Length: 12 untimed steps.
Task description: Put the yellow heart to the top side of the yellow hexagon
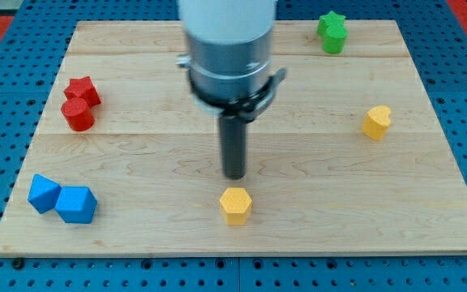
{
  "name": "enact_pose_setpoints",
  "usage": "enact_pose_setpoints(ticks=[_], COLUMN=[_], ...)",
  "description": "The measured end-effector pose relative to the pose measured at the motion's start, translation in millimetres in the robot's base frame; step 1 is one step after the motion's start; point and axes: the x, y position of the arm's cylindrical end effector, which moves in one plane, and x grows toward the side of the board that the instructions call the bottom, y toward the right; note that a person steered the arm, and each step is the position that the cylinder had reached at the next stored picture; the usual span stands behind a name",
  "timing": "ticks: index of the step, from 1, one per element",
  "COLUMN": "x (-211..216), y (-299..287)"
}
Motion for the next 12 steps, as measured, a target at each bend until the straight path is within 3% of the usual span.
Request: enact_pose_setpoints(ticks=[1, 2, 4, 5, 8, 10, 12], x=[-31, -36, -50, -68, -71, -114, -61], y=[79, 158, 255, 236, 100, 108, 12])
